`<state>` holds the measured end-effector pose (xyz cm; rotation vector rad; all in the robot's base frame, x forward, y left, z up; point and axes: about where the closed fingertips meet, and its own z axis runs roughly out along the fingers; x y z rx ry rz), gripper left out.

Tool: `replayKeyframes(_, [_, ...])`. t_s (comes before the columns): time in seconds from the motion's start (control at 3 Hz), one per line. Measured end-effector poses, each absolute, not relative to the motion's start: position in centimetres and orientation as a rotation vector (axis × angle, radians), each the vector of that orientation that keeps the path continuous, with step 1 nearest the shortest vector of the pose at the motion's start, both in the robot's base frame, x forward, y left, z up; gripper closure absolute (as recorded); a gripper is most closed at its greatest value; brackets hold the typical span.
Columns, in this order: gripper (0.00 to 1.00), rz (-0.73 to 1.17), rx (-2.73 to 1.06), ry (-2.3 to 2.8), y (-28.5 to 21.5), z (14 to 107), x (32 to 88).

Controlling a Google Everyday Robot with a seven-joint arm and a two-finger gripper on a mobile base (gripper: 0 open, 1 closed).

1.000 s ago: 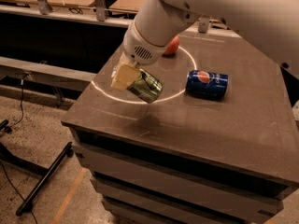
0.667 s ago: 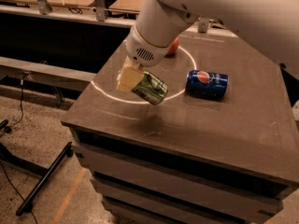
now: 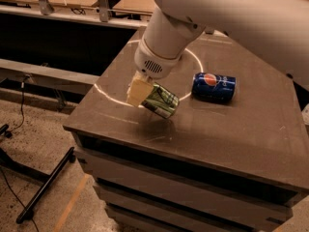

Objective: Knock green can over

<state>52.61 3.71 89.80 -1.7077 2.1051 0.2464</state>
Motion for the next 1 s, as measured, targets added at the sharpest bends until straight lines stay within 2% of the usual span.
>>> replayKeyframes(0.67, [0.00, 0.232, -1.720, 2.147, 2.87, 88.20, 52.09])
replayKeyframes(1.0, [0.00, 0.232, -1.720, 2.147, 2.87, 88.21, 52.08])
